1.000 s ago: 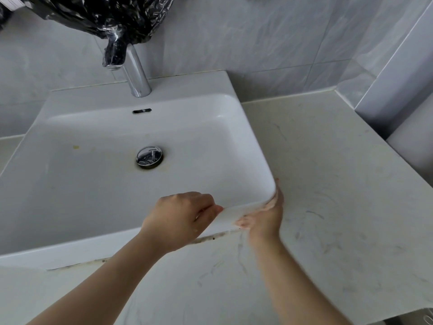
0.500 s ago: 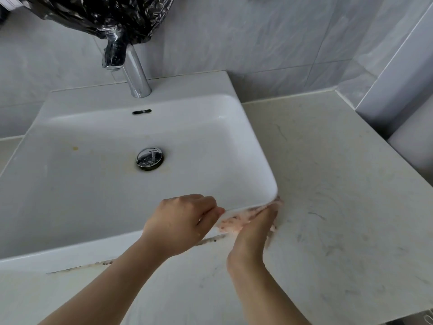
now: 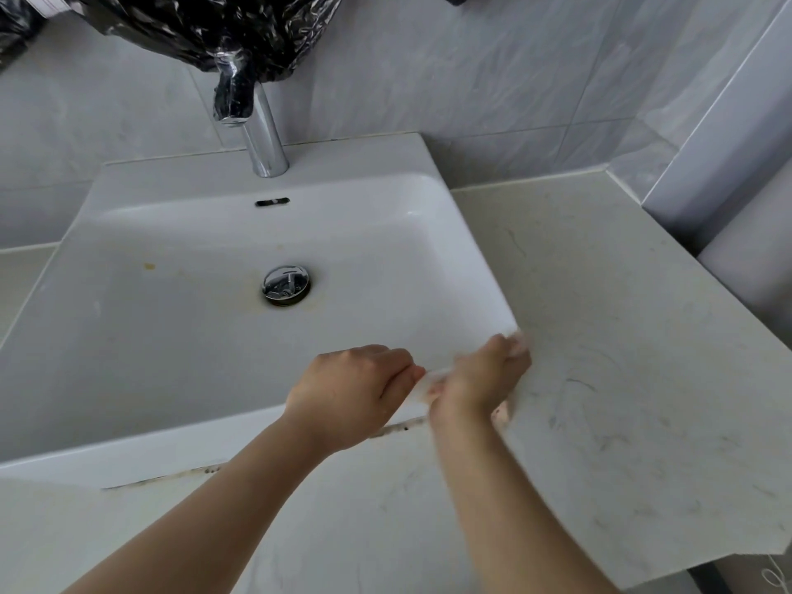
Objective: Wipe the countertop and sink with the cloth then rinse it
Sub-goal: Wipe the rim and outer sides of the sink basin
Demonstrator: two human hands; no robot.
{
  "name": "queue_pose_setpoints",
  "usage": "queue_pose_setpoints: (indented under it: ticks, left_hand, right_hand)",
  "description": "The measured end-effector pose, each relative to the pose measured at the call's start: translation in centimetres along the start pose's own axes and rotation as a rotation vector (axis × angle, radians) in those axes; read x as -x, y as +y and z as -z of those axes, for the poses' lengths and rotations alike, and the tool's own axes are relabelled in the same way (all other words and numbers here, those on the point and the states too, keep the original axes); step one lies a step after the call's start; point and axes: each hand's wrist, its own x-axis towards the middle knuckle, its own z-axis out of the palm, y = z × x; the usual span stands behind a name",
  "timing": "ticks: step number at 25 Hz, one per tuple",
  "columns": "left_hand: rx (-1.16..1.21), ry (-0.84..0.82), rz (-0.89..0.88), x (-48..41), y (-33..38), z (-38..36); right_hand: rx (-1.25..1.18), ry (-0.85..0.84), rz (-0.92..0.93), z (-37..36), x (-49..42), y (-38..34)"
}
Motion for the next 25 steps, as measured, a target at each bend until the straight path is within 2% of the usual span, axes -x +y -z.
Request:
queue_pose_setpoints:
  ticks: [2,4,8,11,13,15,18,20,22,23,25]
  left_hand:
    - [-0.006,-0.012,-0.001,0.5,-0.5,0.1]
    - [-0.012,-0.001,0.016,1.7,-1.4,0.6]
    - [-0.001,0.059,0.015,3.0,-2.9,1.1]
    - [-0.005,0.054,-0.018,2.7,-2.9,0.8]
    - [-0.018,0.075,-0.04,2.6,-2.9,0.8]
    - [-0.028,0.112,-0.056,2.6,-3.0,0.7]
    - [-0.054,0.151,-0.063,2.5,-2.9,0.3]
    - [-0.071,0.166,-0.052,2.5,-2.9,0.2]
    - [-0.083,0.177,-0.045,2.7,-2.9,0.1]
    - [-0.078,0.178,-0.041,2.7,-2.9,0.2]
    - [-0.064,0.183,-0.04,2.7,-2.8,0.3]
  right_hand:
    - [0.042,-0.078,-0.13,0.2,-2.9,-1.8]
    - [0.085,-0.137,-0.18,0.6,-3.6,-2.5]
    - [0.047,-0.084,-0.032,0.5,1.2,0.4]
    - [0.023,0.05,-0.177,-0.4,0.2,-0.4]
    - [0.042,-0.02,-0.231,-0.4,-2.5,-2.1]
    - [0.02,-0.051,-0.131,-0.1,-3.4,-2.4]
    - [0.019,0.013,0.059,-0.4,-0.2,0.6]
    - [0.05,0.049,0.051,-0.8,1.7,2.2]
    - [-0.009,0.063,0.003,-0.8,-0.3,1.6]
    - [-0.005,0.023,-0.017,-0.4,-2.1,0.7]
    - [0.02,-0.176,-0.036,0.8,-4.7,-0.8]
